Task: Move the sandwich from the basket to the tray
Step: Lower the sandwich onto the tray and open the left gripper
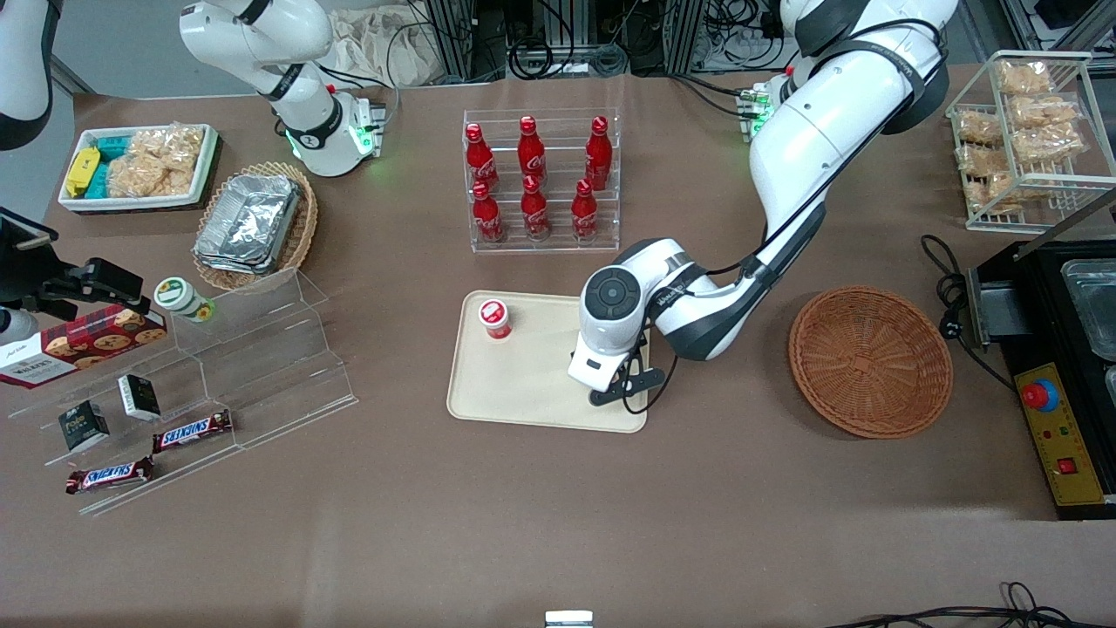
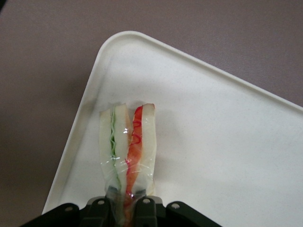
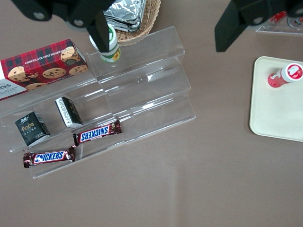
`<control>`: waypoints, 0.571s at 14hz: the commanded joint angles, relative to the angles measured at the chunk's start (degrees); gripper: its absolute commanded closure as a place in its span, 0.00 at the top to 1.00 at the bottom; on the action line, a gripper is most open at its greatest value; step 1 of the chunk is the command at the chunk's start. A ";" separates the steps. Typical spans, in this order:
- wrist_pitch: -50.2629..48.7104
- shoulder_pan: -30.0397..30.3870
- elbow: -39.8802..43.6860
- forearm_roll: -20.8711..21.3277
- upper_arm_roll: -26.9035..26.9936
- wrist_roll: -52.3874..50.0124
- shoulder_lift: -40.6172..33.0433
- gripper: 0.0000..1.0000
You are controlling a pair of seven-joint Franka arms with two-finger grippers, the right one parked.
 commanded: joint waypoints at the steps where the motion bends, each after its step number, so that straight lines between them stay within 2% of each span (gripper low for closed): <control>1: -0.17 -0.65 2.09 1.07 0.42 -0.28 0.39 0.79; 2: -0.26 -0.48 2.18 1.07 0.42 -0.72 0.04 1.00; 8: -6.22 2.86 2.09 -0.25 -0.02 -5.63 -13.65 1.00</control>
